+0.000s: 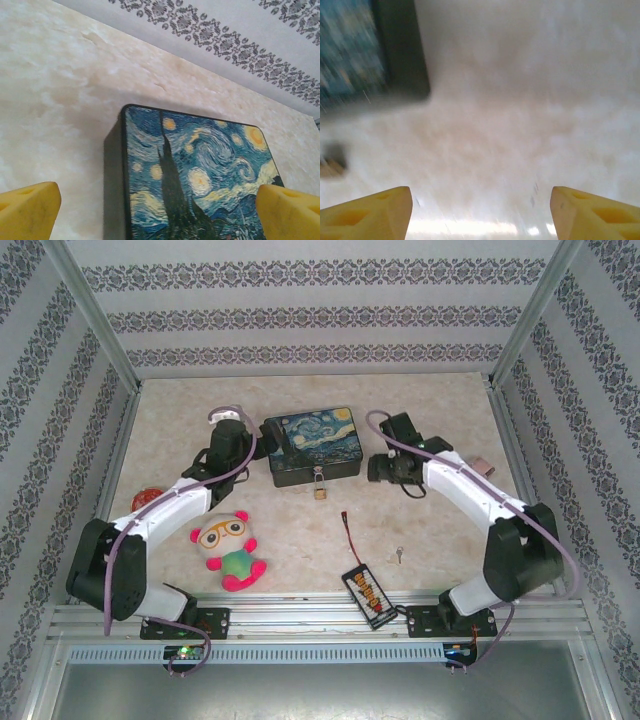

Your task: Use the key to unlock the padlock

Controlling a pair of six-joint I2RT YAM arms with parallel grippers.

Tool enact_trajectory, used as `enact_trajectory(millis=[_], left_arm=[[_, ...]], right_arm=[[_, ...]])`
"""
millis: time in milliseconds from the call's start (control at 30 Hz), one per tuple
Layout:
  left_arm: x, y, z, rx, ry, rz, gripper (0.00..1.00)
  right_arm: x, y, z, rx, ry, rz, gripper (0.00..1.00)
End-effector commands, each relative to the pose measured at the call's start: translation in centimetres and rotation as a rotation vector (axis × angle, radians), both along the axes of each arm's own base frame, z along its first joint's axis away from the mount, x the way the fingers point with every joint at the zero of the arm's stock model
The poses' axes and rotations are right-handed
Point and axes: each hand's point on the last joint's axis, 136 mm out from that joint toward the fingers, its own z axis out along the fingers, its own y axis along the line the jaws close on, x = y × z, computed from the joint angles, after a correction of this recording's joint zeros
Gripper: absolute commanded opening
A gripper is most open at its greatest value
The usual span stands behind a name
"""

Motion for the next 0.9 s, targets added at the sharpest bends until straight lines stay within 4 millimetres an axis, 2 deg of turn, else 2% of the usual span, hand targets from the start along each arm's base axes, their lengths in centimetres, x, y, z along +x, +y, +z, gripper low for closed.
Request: enact_trajectory(millis=[0,133,233,333,567,867], left_arm=[[-0.6,0.6,1.4,0.020,-0.035,-0.022,0.99],[-0.8,0.9,2.0,0.039,-0.049,-0.021,0.99],[-0.6,0.6,2.1,0.026,-0.058,-0.035,0.99],[-0.3,0.1,2.0,0.007,-0.056,-0.047,0.99],[0.3,-1.0,1.0,-0.026,-0.027,-0.080,0.99],[0.2,-0.7,0.3,-0.014,-0.005,-0.068,0.99]], right_arm=[[-6.5,-2.5,-1.8,-0.104,0.167,-0.014,0.66],[-11.6,-3.0,-3.8,-0.076,0.298,-0.031,0.54],[-14.0,-2.7,-5.0,-0.012,0.353,-0.053,0.49],[-15.4,-2.5,-6.1,0.029,0.390,-0.087,0.47],[-15.5,-2.8,-7.9,0.015,0.416,-0.123,0.39],[-14.4,-2.3,-9.6,0.009,0.453,-0.113,0.33]])
